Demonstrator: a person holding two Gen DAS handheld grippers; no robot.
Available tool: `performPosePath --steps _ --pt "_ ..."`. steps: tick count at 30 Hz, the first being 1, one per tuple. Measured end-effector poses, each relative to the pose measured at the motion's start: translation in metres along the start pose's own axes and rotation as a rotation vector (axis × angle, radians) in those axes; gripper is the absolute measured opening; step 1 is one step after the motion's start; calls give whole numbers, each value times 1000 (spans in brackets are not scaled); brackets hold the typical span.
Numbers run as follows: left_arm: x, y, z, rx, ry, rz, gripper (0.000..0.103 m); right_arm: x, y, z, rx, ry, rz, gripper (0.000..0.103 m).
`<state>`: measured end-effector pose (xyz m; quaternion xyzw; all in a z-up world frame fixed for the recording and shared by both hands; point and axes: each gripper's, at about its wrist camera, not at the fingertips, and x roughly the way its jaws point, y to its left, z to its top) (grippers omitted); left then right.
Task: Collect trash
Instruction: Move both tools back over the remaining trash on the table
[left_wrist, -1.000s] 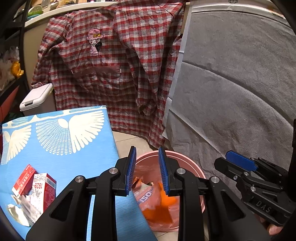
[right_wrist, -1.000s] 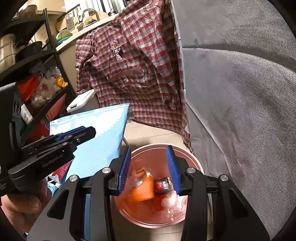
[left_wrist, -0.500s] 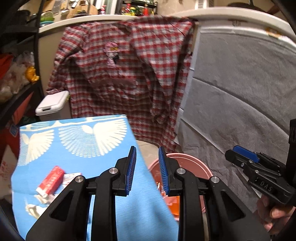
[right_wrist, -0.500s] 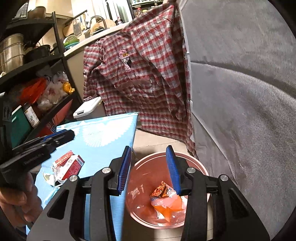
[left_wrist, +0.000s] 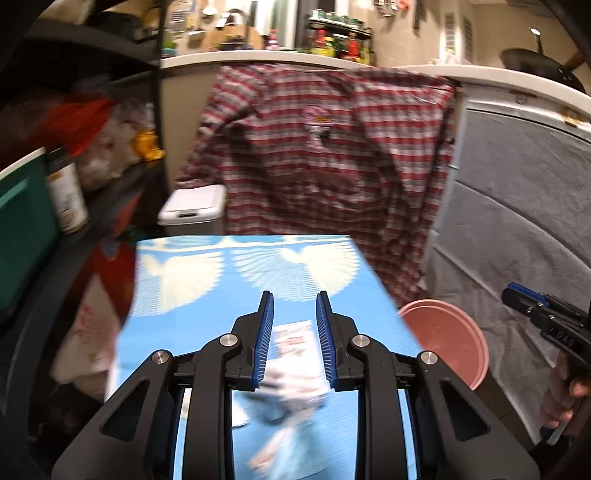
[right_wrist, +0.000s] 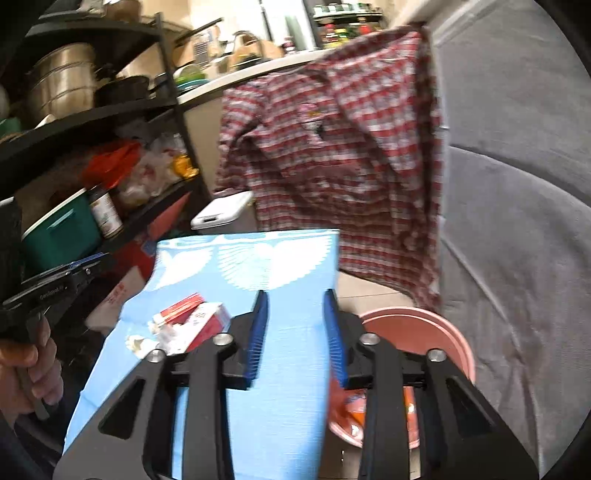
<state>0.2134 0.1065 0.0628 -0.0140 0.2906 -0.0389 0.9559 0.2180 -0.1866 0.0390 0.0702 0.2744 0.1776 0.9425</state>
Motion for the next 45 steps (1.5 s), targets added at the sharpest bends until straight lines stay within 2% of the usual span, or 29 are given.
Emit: performPosePath --steps 3,9,19,26,30,32,33,34,37,40,45 --pt "-7 30 -11 -21 12 33 23 6 21 -3 -46 10 38 14" --pt "-7 78 -34 -46 50 82 23 23 55 -9 -109 30 98 14" --pt "10 111 -60 -64 114 68 23 62 94 -21 -183 86 179 14" --pt "31 118 -74 -72 165 39 23 101 103 -25 -168 137 243 16" --pt "44 118 -80 -68 194 19 24 121 111 -29 -176 167 283 27" --pt "51 116 -83 -69 208 10 28 135 116 -32 -186 191 292 33" --pt "54 115 -84 -66 214 8 33 140 118 -34 -192 202 294 35" --pt "56 114 -84 -63 218 7 39 145 119 -36 -196 210 295 36" --pt "65 110 -88 -50 236 3 46 158 119 -41 -202 250 300 37" --pt "72 108 -90 -38 252 -5 50 163 121 -44 -222 269 318 37" --pt "86 106 -95 -24 285 -11 50 166 127 -48 -272 294 334 37"
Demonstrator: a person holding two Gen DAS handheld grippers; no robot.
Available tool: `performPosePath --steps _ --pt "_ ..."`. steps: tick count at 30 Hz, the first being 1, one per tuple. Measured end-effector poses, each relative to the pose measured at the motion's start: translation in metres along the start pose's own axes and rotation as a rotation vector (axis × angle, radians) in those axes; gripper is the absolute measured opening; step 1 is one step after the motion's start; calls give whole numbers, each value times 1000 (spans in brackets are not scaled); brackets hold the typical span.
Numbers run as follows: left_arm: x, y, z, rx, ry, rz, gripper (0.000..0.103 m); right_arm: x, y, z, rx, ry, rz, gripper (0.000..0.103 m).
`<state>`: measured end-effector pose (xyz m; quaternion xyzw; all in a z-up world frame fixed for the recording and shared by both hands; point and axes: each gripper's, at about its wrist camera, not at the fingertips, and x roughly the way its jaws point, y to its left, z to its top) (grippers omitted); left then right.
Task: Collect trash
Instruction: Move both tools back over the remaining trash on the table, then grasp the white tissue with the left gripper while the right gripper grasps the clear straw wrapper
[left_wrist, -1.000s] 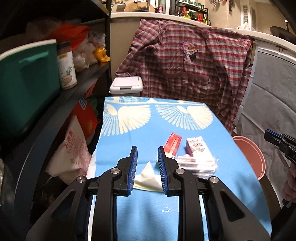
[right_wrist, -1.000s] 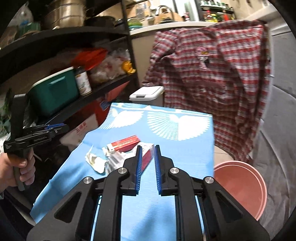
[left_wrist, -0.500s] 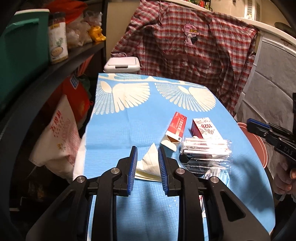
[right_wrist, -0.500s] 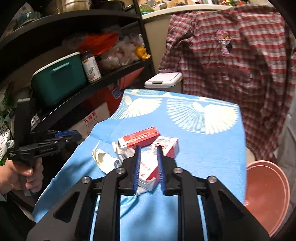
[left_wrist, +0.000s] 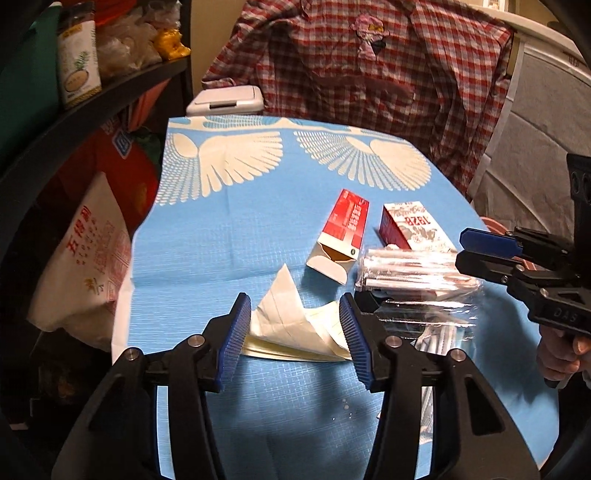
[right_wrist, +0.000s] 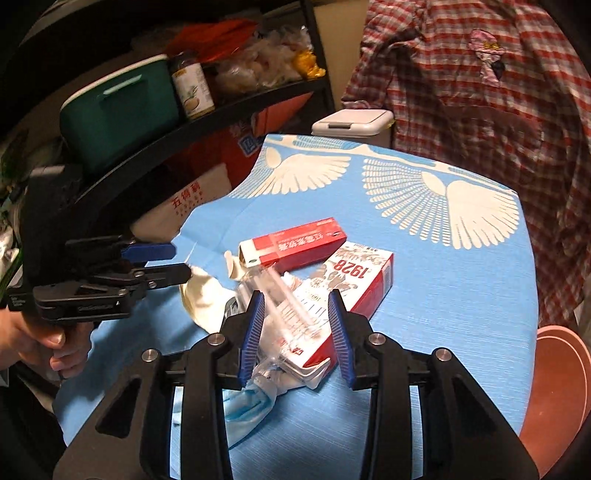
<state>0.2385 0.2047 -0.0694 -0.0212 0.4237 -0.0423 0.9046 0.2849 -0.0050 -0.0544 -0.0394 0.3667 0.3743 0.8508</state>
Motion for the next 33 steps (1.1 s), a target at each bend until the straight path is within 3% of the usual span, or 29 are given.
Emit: performPosePath --steps 4,9,10,14,33 --pt "10 -1 -2 14 36 16 47 6 5 -4 -43 29 -11 31" --pt "10 3 -2 11 45 28 22 3 7 -7 -63 40 -11 9" --pt "9 5 -2 9 46 33 14 2 7 -7 -65 40 -10 8" --pt "2 9 0 -4 33 43 5 -5 12 -7 -72 26 -11 6" --pt "-65 -9 12 -28 -108 67 3 -79 12 -5 -6 -120 -57 6"
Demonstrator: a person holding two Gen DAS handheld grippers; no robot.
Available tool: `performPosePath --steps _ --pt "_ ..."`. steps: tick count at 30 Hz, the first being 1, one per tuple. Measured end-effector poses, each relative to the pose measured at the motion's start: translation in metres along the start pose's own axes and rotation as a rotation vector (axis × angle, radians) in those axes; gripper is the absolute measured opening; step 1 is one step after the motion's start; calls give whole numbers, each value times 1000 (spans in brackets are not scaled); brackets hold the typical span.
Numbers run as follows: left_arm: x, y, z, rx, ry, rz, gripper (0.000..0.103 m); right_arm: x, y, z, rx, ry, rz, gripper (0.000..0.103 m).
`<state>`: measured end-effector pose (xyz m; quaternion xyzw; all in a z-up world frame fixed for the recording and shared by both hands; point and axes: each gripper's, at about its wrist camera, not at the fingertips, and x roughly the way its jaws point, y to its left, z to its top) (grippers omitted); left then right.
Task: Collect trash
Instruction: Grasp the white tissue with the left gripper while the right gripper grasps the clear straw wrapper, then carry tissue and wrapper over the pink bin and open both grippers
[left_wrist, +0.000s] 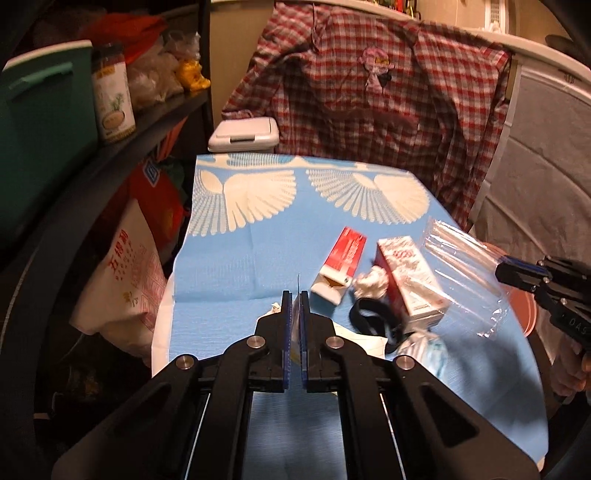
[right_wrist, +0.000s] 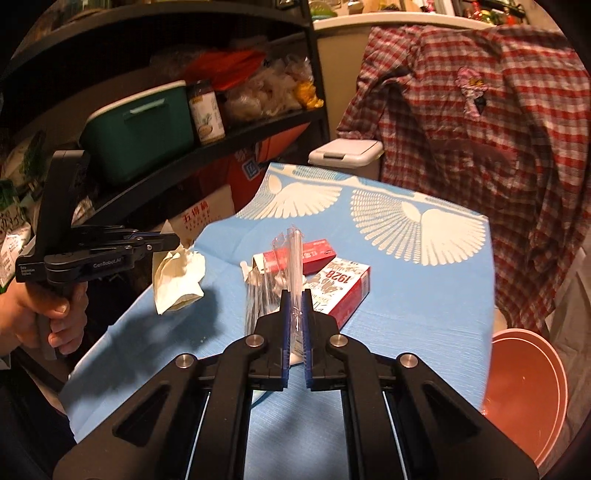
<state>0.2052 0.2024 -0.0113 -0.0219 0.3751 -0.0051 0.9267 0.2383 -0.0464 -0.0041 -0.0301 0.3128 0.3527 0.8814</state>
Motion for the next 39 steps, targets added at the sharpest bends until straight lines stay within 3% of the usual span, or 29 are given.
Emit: performPosePath --steps 16,39 --pt "-36 -60 16 24 -101 -1 3 -72 -31 2 116 -125 -83 6" --pt "-46 -132 42 42 -175 -98 3 -144 -108 -4 262 -196 -246 6"
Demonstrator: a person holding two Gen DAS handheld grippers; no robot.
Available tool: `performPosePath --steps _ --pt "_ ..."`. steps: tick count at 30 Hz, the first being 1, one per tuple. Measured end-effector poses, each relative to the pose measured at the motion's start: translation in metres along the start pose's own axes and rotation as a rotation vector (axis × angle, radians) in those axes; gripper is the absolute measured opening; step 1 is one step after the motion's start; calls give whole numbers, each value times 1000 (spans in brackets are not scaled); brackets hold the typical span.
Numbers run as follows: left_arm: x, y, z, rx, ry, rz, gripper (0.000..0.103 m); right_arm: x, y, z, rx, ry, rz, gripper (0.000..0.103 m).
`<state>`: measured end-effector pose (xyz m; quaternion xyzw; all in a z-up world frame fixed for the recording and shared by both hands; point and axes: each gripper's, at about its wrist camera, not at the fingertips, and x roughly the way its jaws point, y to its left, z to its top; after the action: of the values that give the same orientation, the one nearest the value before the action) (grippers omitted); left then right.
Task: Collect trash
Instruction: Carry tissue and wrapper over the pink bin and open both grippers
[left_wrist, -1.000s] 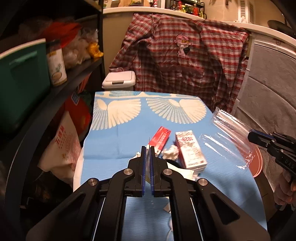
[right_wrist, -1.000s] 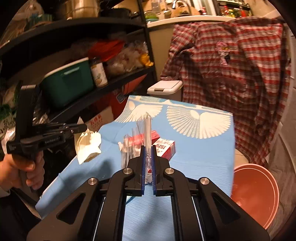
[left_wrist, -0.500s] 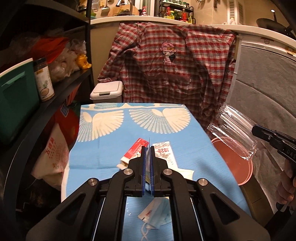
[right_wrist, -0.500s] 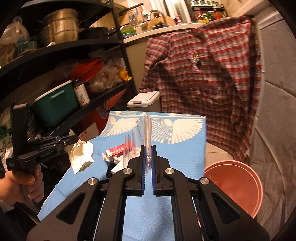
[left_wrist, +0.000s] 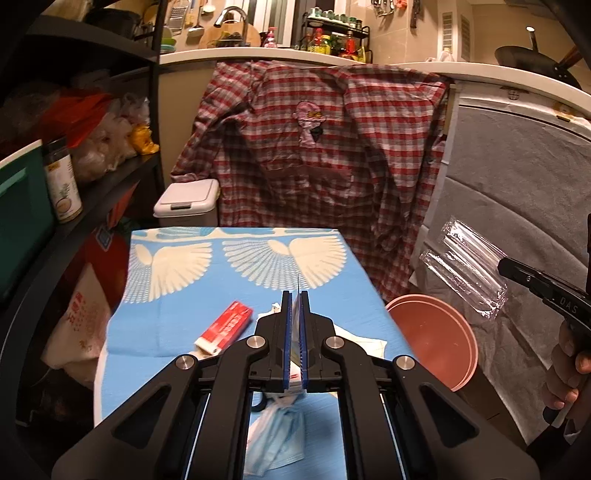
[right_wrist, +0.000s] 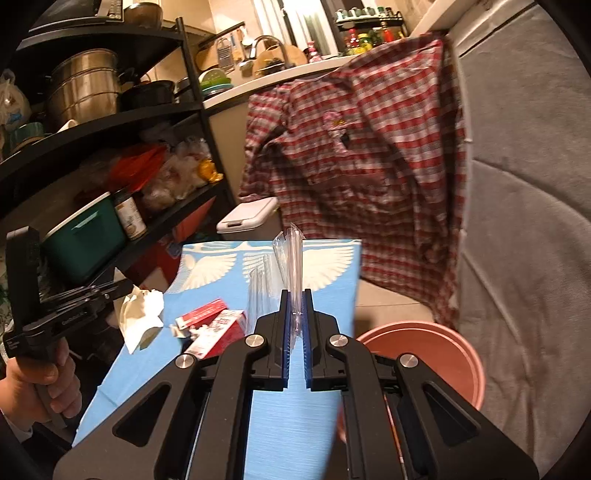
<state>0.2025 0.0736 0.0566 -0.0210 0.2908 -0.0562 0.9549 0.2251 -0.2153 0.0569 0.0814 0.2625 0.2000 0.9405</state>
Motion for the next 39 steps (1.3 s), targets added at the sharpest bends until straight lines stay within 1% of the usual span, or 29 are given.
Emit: performPosePath --steps 6,11,18,26,39 --pt "8 -25 7 6 -8 -38 3 -12 -24 1 14 -8 -58 6" --pt "16 -49 11 20 -9 -72 3 -19 -39 1 29 -10 -83 6" --pt "29 -79 15 33 3 -113 3 -28 -67 -2 86 -3 -112 6" --pt "49 -110 17 44 27 -149 3 -24 -84 -7 98 38 -156 6" --pt "97 -145 10 63 87 -174 4 -13 -102 -14 113 69 -197 6"
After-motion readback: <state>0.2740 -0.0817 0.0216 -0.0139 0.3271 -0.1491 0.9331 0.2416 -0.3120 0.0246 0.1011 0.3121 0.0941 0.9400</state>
